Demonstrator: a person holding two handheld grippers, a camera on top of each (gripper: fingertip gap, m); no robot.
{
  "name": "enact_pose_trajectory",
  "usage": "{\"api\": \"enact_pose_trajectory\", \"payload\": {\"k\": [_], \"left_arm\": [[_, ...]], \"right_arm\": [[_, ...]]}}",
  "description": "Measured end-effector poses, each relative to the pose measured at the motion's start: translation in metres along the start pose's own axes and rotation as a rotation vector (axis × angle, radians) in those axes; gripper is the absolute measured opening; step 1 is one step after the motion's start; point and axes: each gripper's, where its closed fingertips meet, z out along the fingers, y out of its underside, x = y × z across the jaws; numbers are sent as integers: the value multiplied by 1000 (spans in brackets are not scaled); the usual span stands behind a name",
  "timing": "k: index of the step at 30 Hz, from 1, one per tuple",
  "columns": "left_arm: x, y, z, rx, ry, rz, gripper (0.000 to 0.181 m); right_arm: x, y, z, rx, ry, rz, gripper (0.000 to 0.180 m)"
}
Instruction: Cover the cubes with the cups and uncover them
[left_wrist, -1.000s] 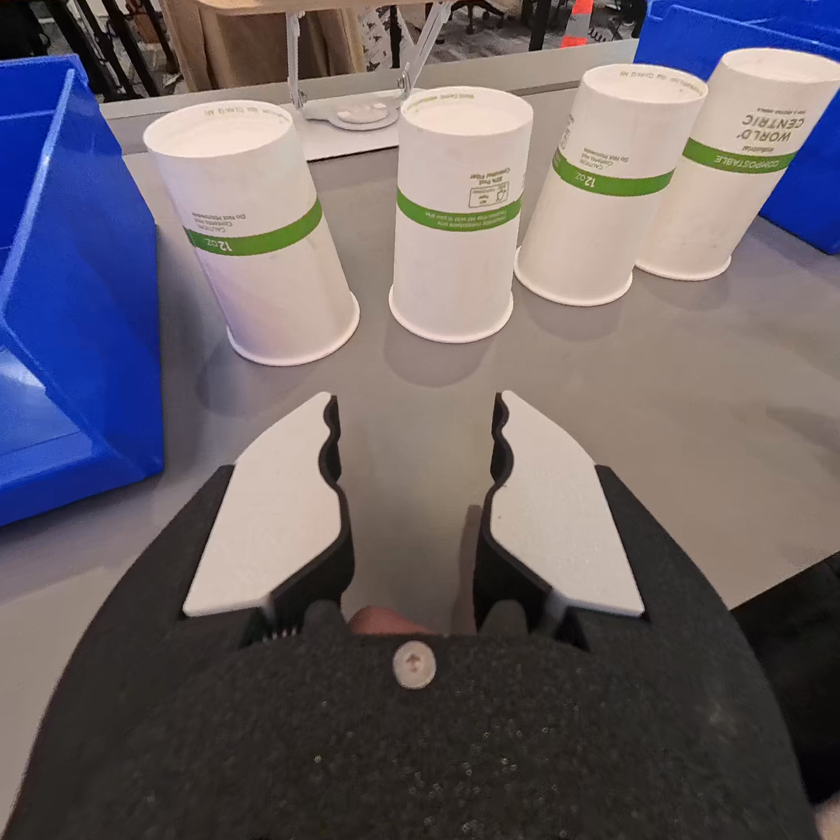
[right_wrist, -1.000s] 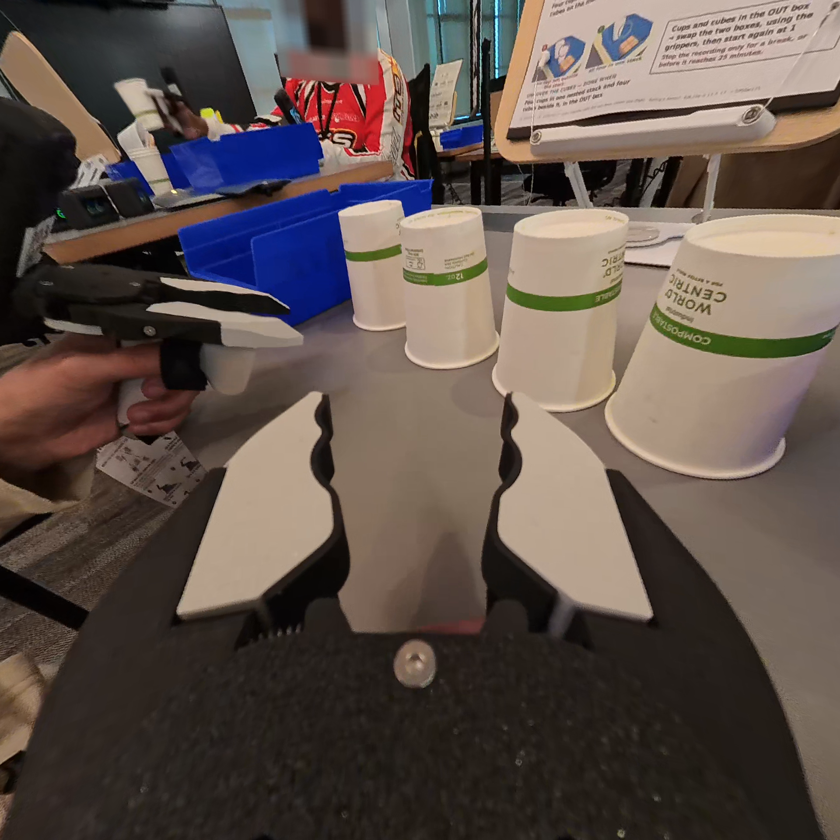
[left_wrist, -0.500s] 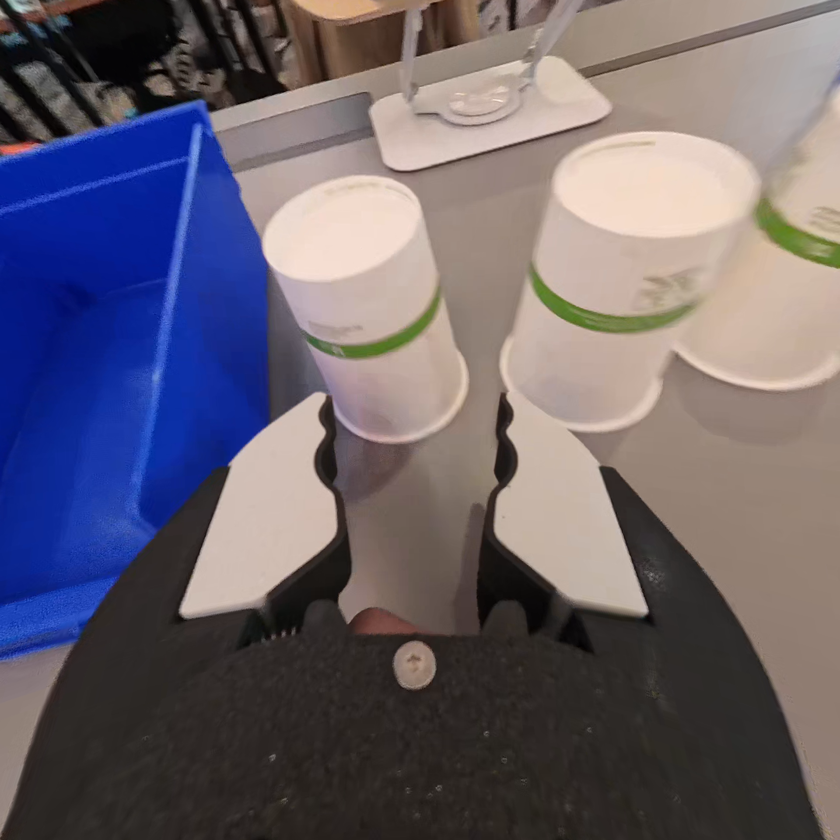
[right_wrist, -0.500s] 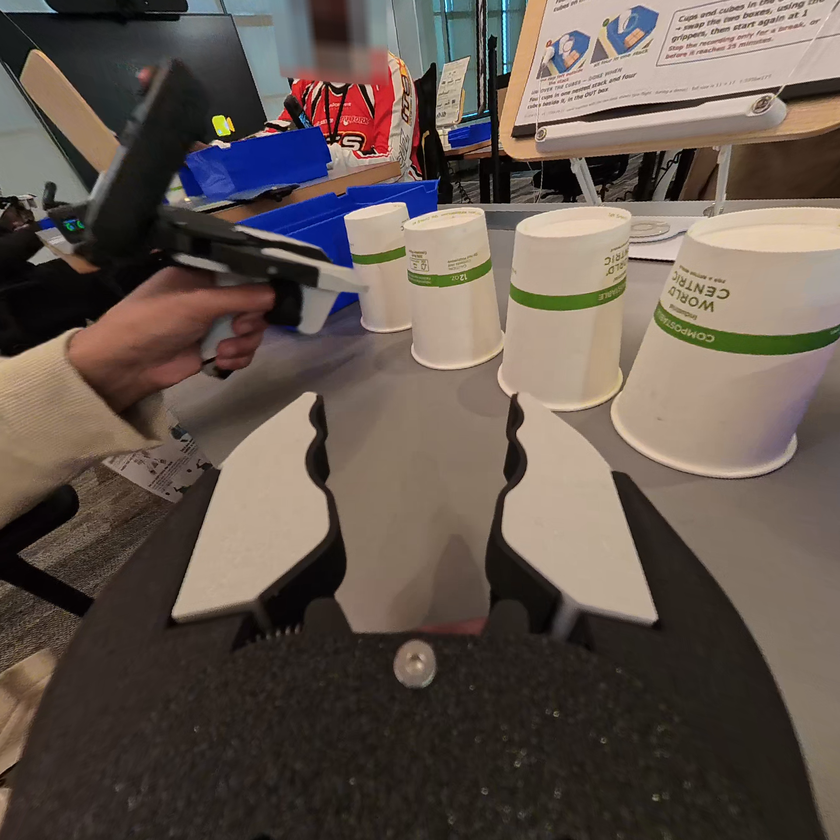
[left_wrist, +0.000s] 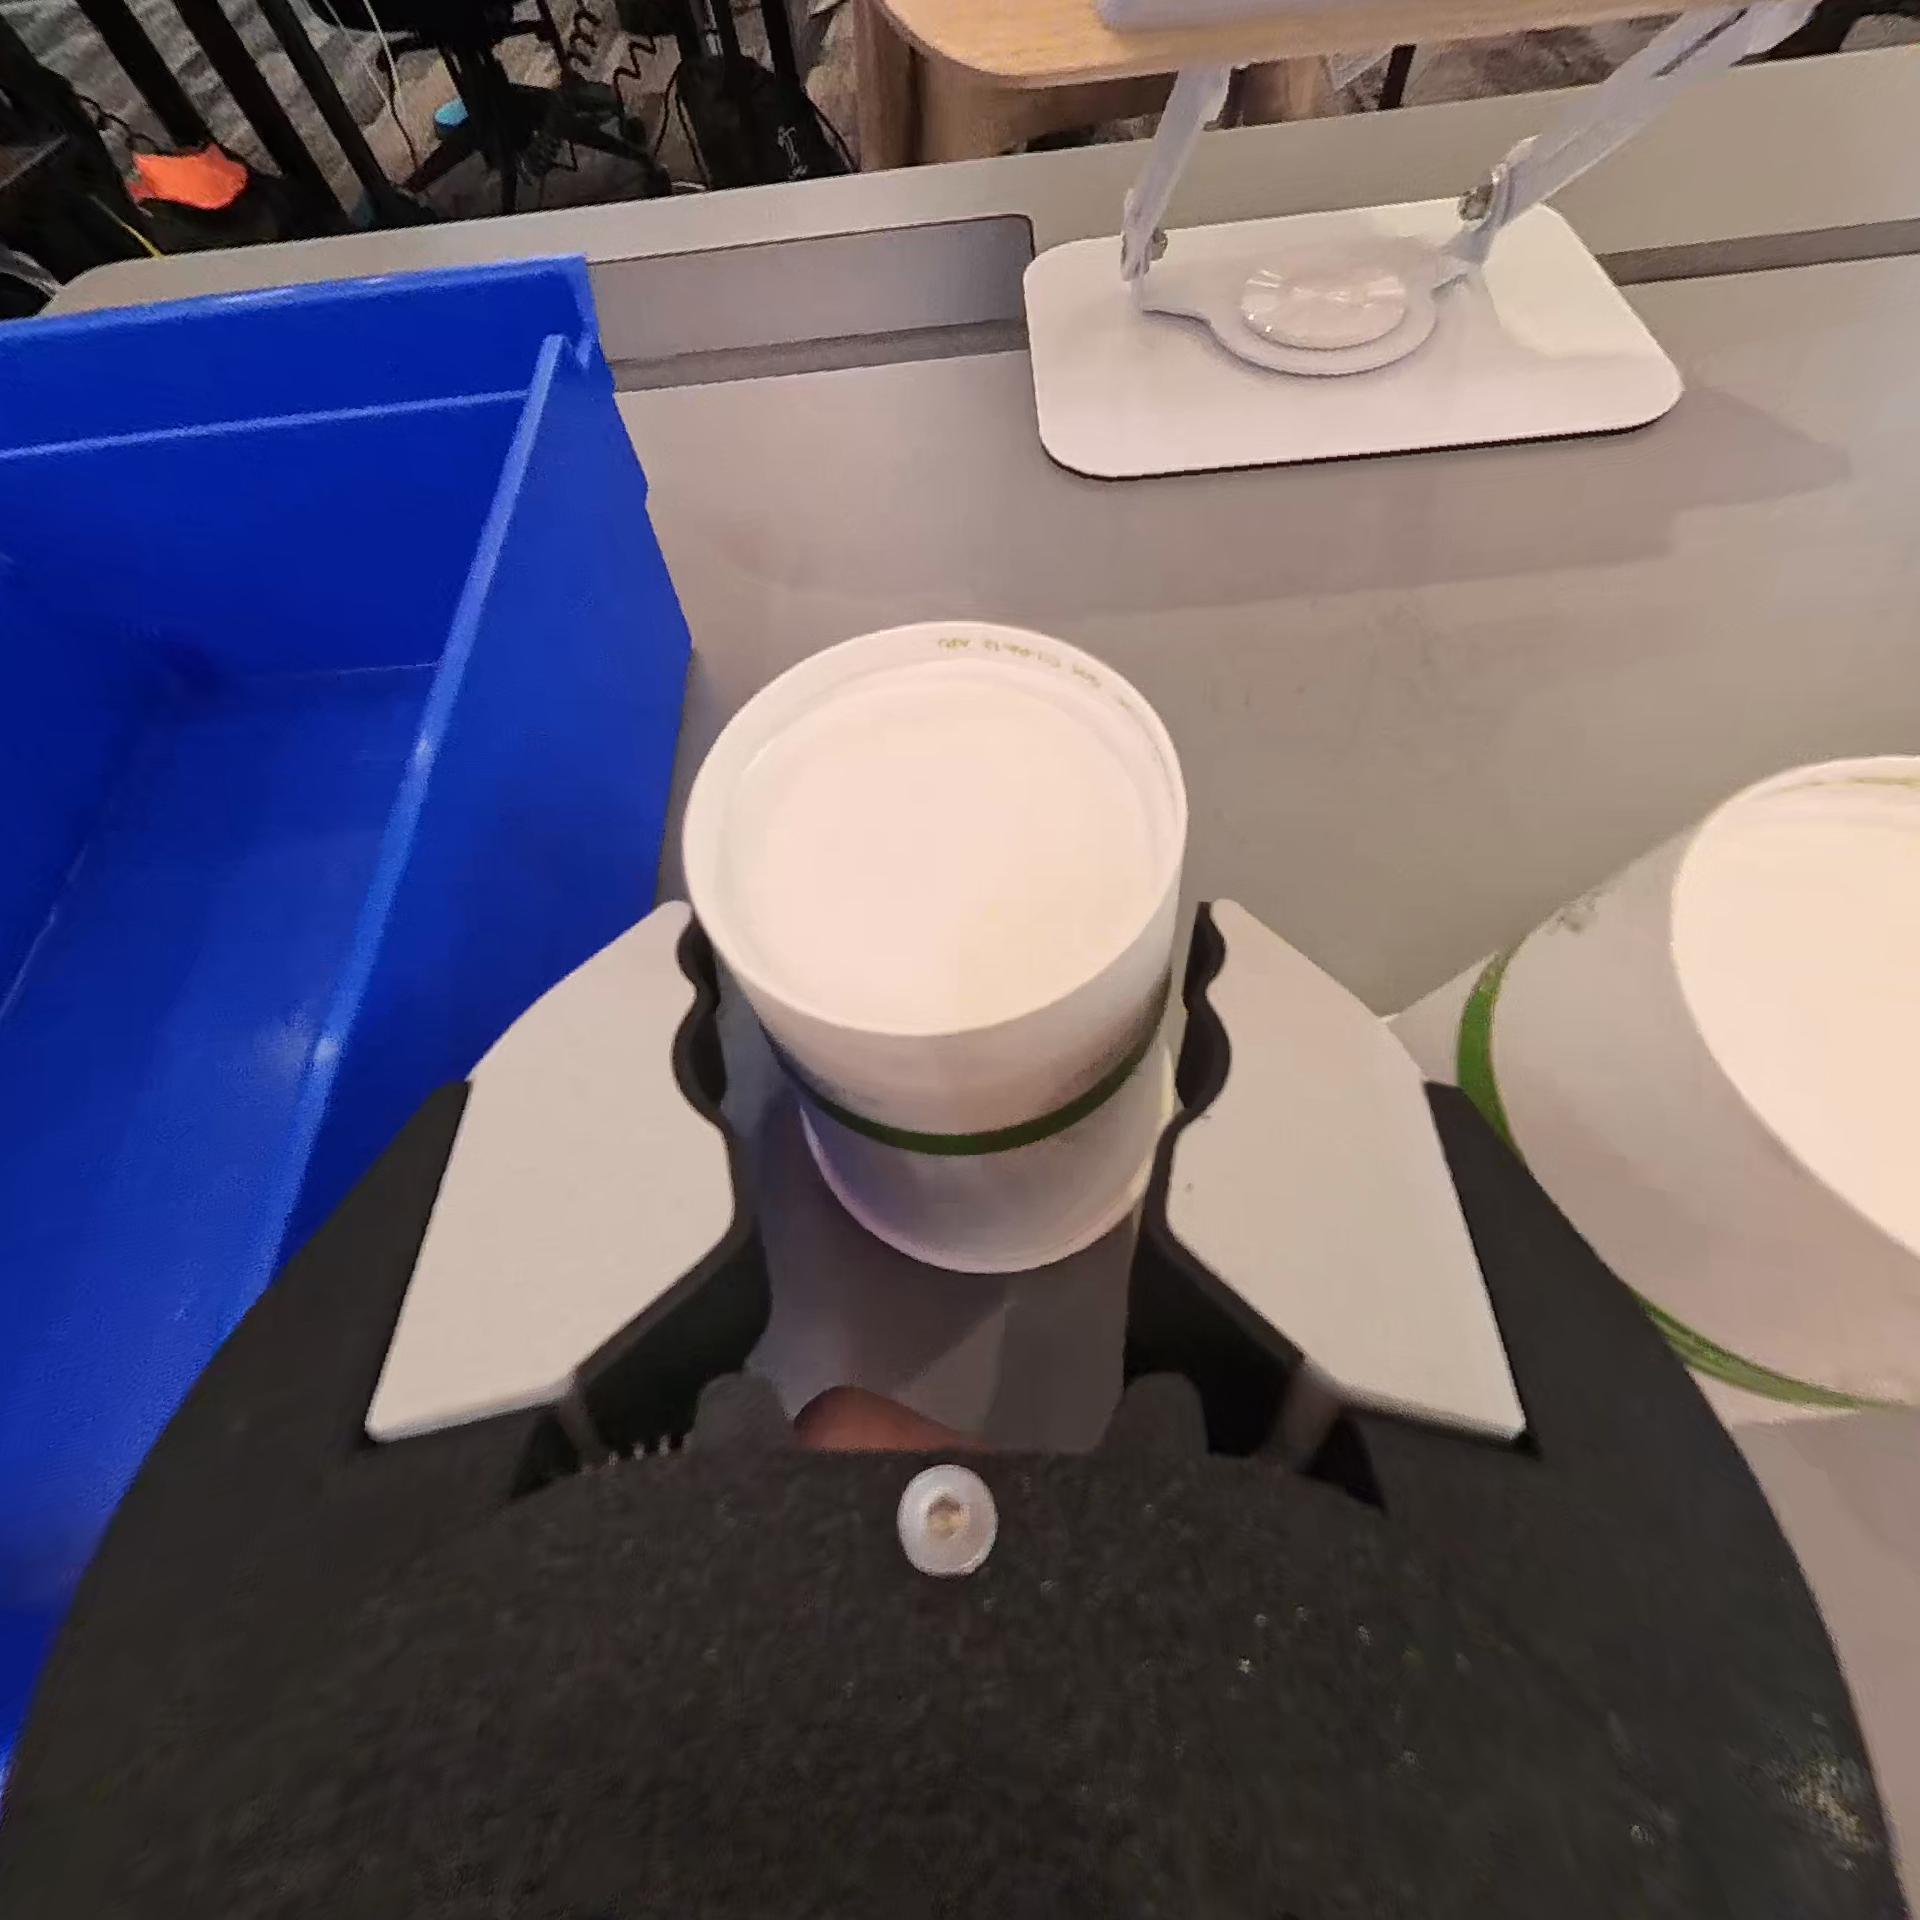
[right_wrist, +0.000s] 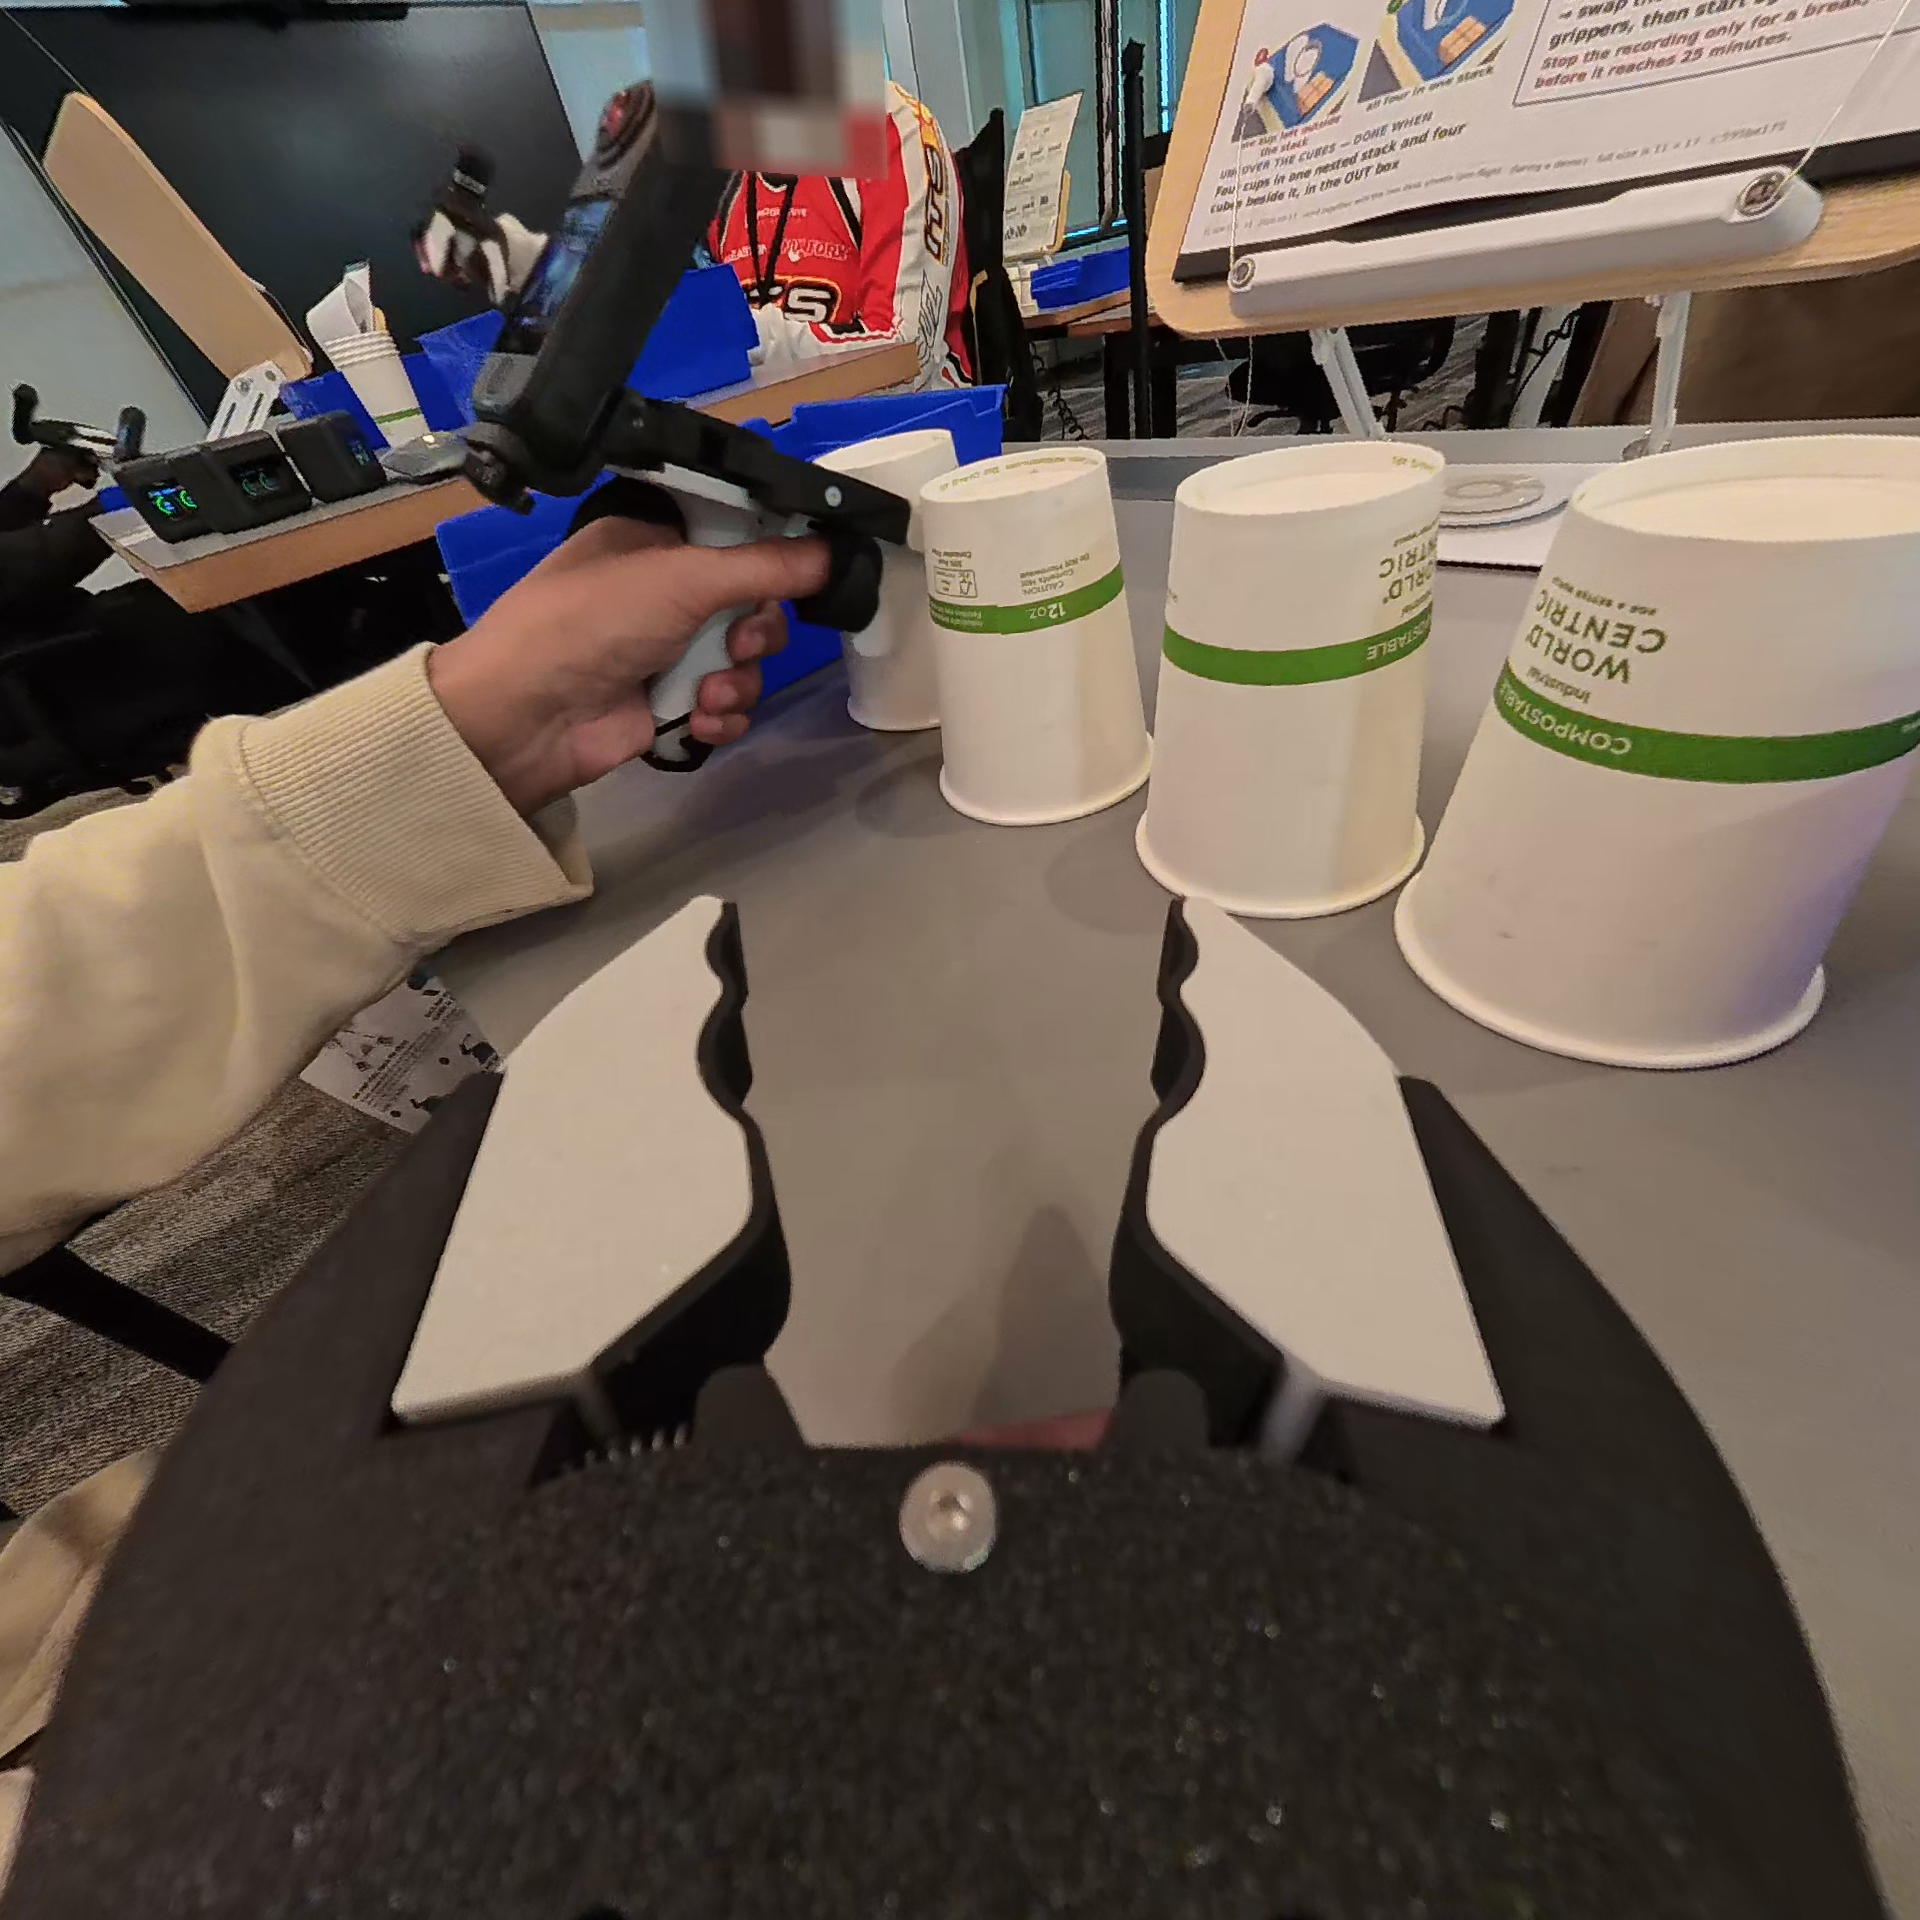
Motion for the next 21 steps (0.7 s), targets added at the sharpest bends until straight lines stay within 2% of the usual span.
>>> {"api": "enact_pose_trajectory", "payload": {"k": [11, 21], "left_arm": [[-2, -9, -3, 16, 62, -17, 81], [-1, -48, -46, 130, 128, 35, 81]], "right_arm": [[-2, 3, 2, -17, -10, 4, 75], [-5, 3, 3, -22, -19, 0, 74]]}}
